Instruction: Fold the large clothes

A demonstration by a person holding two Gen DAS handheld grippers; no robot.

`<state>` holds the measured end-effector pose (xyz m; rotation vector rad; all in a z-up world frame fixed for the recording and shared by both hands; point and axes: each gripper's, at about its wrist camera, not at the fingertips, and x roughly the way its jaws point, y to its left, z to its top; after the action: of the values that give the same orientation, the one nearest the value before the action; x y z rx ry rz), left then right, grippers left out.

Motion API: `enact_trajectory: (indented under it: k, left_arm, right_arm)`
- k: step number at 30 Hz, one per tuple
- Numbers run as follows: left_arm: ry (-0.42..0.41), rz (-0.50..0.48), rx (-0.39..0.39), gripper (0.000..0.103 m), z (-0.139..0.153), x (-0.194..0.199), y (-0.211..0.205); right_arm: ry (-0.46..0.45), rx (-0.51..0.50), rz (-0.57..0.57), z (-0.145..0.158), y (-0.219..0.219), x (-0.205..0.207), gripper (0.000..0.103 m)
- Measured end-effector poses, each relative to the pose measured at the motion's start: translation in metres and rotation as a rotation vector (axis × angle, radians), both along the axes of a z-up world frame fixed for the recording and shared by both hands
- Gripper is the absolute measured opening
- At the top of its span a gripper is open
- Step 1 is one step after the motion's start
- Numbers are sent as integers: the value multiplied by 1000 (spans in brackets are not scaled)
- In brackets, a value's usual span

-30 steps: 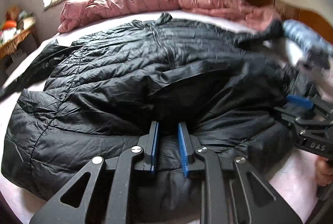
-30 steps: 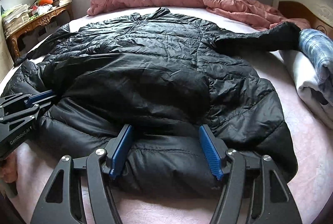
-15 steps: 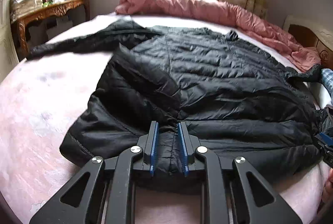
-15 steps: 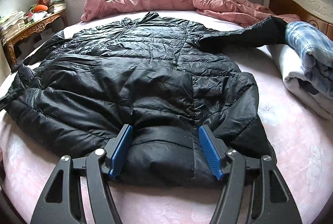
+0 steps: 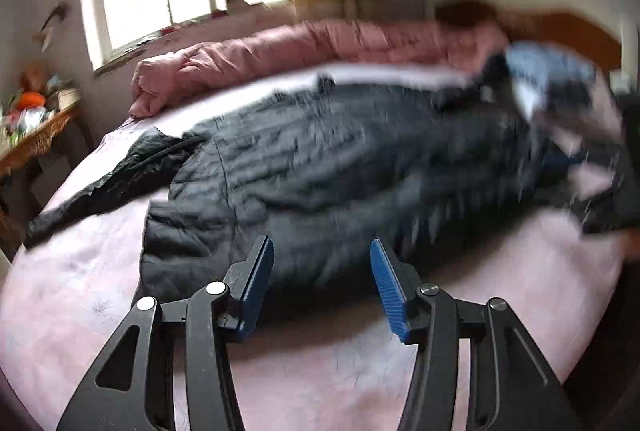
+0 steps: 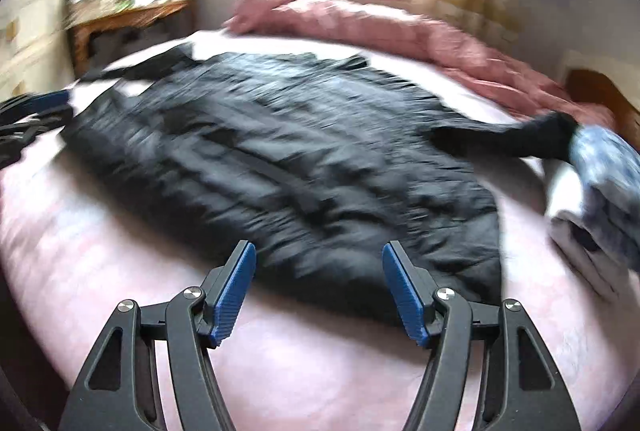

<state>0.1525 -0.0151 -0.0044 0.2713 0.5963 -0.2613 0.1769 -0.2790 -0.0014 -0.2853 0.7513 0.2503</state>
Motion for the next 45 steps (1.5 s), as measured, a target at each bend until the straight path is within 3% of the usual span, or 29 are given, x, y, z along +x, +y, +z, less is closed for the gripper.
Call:
enact_trajectory:
  k: [3,6,9,12,13,15,17,18,21,24,29,32,34,36,41,45]
  left_arm:
    - [-11,-5,188,53,-20,4,-19]
    - [32,3,250,58,-35,13,-26]
    - [16,44,336,66,-47,14,-24]
    - [-10,105,370,68,-48,22,-21]
    - [-21,123,382,67,-48,24,-18]
    - [-36,155,389,35,-47,29,-9]
    - [-28,118,348,13,-39,30,0]
    - [-16,81,333,8,-32,33,1]
    - [-23,55,308,8,0,56,-2]
    - [50,29,235,13,29,94,6]
    - [124,76,196,19,44,168,14]
    - [112,79,170,20,38,195,10]
    - [132,76,109,19,26,216,8]
    - [125,89,90,19,13,229,6]
    - [20,143,57,19,-17,245,15]
    - [-59,173,-4,19,-10,243,27]
  right_arm:
    - [21,-35,-10,-6,3,0,68]
    - [9,-160,-34,-16,7,1,68]
    - [-16,-199,-51,-18,5,-1,68]
    - [-89,-317,-122,-20,6,0,68]
    - [-97,-334,-142,-22,3,3,68]
    - [-62,-277,-145,-20,-6,8,40]
    - [-46,-181,-141,-10,-16,9,28]
    - [-51,-145,-137,-3,-20,9,24]
    - [-55,-71,-156,23,-27,26,24]
    - [-31,-33,-169,48,-30,62,24]
    - [-46,-26,-218,72,-17,133,24]
    - [-41,-58,-261,58,-5,177,24]
    - [-8,-78,-273,42,1,203,24]
    - [15,-39,-277,27,2,220,24]
    - [-33,11,-284,3,-9,230,24]
    - [-80,7,-287,3,-16,225,24]
